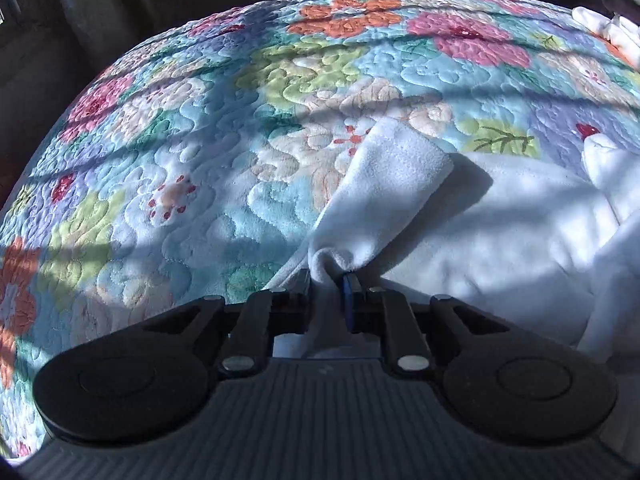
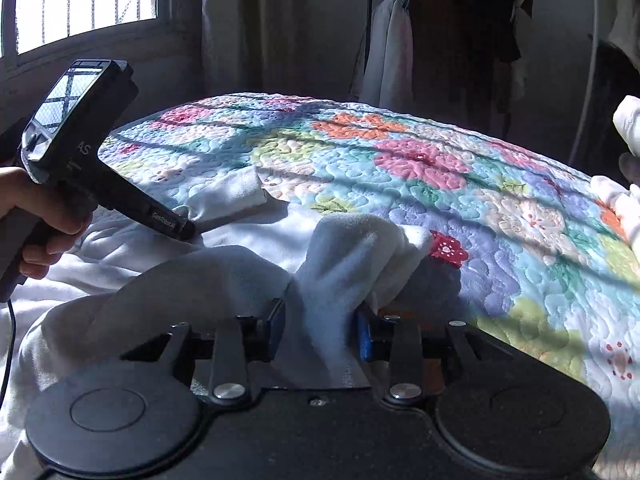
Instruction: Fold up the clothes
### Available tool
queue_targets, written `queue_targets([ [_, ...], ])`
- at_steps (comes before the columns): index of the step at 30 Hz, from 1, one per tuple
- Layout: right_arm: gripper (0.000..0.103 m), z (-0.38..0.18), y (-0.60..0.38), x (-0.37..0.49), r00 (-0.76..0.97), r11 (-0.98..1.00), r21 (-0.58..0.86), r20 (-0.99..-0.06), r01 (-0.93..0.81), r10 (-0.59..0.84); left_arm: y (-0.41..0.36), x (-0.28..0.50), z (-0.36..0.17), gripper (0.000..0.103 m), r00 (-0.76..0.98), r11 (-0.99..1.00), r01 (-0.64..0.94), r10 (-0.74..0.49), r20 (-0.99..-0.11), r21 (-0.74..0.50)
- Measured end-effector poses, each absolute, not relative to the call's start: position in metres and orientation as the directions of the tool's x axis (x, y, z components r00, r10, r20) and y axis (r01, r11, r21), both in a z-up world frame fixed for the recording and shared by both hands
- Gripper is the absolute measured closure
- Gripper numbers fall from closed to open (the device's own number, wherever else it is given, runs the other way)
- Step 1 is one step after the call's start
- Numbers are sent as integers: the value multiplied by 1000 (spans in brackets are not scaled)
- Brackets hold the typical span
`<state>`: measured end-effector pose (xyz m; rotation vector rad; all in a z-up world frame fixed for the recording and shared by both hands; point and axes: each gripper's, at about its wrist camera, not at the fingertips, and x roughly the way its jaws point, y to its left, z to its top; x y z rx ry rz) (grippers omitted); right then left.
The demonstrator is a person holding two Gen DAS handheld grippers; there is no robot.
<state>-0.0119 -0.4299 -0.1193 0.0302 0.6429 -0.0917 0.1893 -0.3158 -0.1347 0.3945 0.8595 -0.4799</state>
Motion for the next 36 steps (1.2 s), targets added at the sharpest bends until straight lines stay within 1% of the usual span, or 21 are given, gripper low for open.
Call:
queue_targets([
  [1,40,-114,-434,-18,811,994,14,-580,106,-78,-315,190,-135,94,557,833,539,-243,-794,123],
  [2,37,-109,-441,-24,825,992,35,-559,119,-80,-313,189,-133,94,569,839,530,-246,-785,121],
  [4,37,-100,-458,-34,845,983,104,-529,150,-73,-307,185,-126,95,605,849,512,-244,-758,135],
  [6,32,-95,-480,-39,854,959,214,-517,186,-50,-304,178,-120,95,659,847,490,-208,-722,204],
  [7,27,-98,-492,-38,850,939,277,-525,202,-28,-303,174,-117,95,687,845,478,-188,-702,241],
  [8,25,-100,-504,-37,847,915,339,-532,218,-5,-302,170,-114,95,714,842,464,-169,-680,277],
  [10,25,-114,-522,-28,822,855,447,-568,262,46,-301,169,-106,95,747,836,446,-151,-647,320],
  [13,25,-138,-536,-10,769,756,593,-608,277,195,-298,167,-97,95,795,824,420,-132,-592,380],
  [14,27,-145,-533,-1,742,750,613,-618,248,260,-297,168,-95,95,808,823,406,-121,-577,397],
  [15,28,-155,-520,10,710,766,602,-640,226,294,-295,170,-94,95,815,825,392,-107,-569,407],
  [17,28,-160,-510,24,717,779,583,-643,231,269,-290,176,-90,95,818,837,370,-87,-569,404],
  [18,30,-160,-506,34,723,794,571,-637,209,268,-287,179,-88,95,820,843,360,-80,-567,401],
  [20,76,-157,-495,60,726,851,500,-643,159,243,-281,188,-85,95,827,847,343,-67,-558,406],
  [22,81,-149,-485,77,743,897,426,-637,116,206,-274,196,-81,95,841,853,316,-50,-539,415],
  [24,83,-122,-477,92,801,966,252,-590,62,102,-266,206,-70,95,858,876,283,-50,-512,389],
  [28,84,-72,-479,112,872,992,125,-487,15,48,-250,228,-37,95,898,924,201,-40,-439,326],
  [30,84,-49,-474,122,911,999,36,-412,17,-1,-248,235,-18,96,927,933,169,-40,-374,318],
  [32,84,-32,-474,140,926,999,28,-378,27,-15,-251,247,-5,96,942,943,124,-14,-335,309],
  [33,84,-26,-474,151,928,999,36,-371,31,-16,-253,257,-4,95,938,945,120,-6,-347,306],
  [35,82,-27,-477,173,920,997,49,-389,65,-41,-258,277,-12,85,922,941,112,22,-387,319],
  [36,82,-34,-479,185,913,995,42,-403,89,-64,-259,284,-20,63,917,935,90,57,-394,343],
])
